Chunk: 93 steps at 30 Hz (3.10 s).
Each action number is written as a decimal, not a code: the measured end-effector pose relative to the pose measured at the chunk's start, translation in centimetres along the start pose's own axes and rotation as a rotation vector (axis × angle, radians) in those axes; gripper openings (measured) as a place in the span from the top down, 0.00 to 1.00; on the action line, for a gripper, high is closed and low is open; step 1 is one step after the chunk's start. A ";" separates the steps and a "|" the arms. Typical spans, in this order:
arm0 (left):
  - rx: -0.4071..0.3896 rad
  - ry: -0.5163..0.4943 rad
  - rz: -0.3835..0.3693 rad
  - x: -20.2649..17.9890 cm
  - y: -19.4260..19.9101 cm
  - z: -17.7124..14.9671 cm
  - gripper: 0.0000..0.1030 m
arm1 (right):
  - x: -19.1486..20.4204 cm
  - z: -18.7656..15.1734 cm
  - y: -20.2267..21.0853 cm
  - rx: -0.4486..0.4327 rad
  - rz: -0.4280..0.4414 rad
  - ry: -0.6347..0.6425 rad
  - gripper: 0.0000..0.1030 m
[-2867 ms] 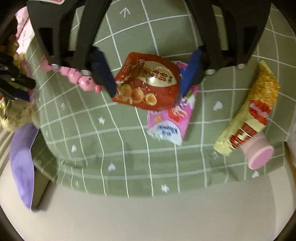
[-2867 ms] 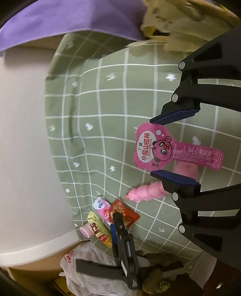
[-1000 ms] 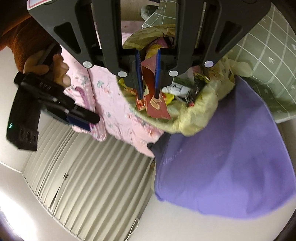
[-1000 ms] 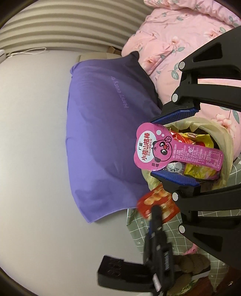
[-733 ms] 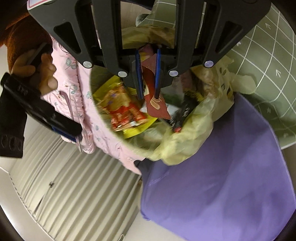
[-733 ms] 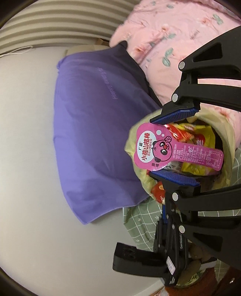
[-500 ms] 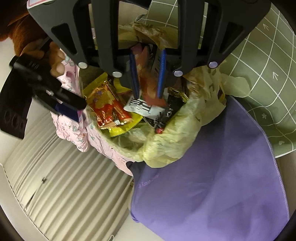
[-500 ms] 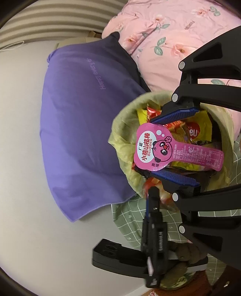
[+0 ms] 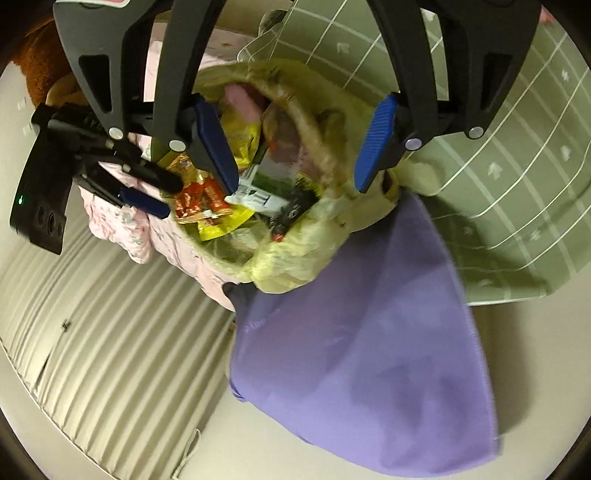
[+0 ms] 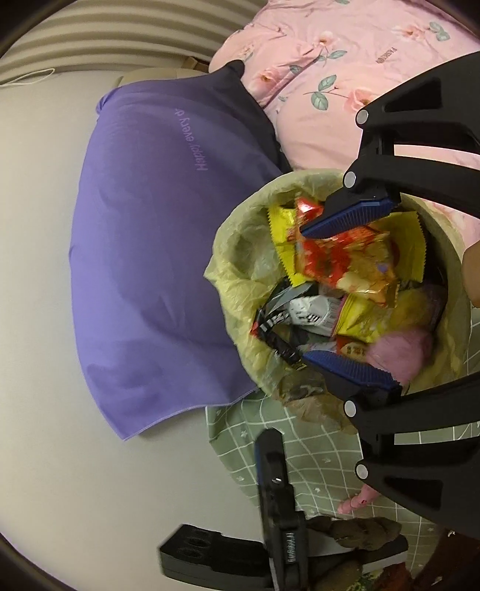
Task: Collect trash
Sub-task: 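Move both tools back over the table toward the remaining snacks, then grasp the yellow corn-shaped snack bag with the left gripper while the right grasps the pink Kleenex pack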
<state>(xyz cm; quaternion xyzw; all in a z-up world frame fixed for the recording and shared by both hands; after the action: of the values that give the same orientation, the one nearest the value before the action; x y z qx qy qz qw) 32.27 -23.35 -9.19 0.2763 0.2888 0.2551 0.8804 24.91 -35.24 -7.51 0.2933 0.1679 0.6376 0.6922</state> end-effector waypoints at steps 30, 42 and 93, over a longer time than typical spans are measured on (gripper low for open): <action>-0.294 0.500 0.825 26.2 30.4 -16.1 0.33 | 24.5 -0.2 -7.0 0.099 0.438 0.349 0.36; -0.276 0.635 0.913 29.9 34.6 -22.0 0.33 | 36.7 -7.4 -11.5 0.350 0.664 0.423 0.36; -0.141 0.703 0.808 32.3 29.7 -25.6 0.66 | 32.6 -4.6 -12.0 0.320 0.575 0.225 0.94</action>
<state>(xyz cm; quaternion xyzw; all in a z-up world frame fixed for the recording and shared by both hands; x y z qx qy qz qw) 29.77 26.32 -19.65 0.2034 0.4189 0.6693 0.5790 35.81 -2.53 -13.88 0.3610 0.2516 0.8006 0.4067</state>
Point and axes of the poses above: each gripper's, at about its wrist camera, not at the fingertips, and y roughly against the way its jaws point, x to its left, z to its top, the point moved 9 cm from there along -y, roughly the way its jaws point, and after that the axes turned 1 degree about z, right-handed, at the moved point
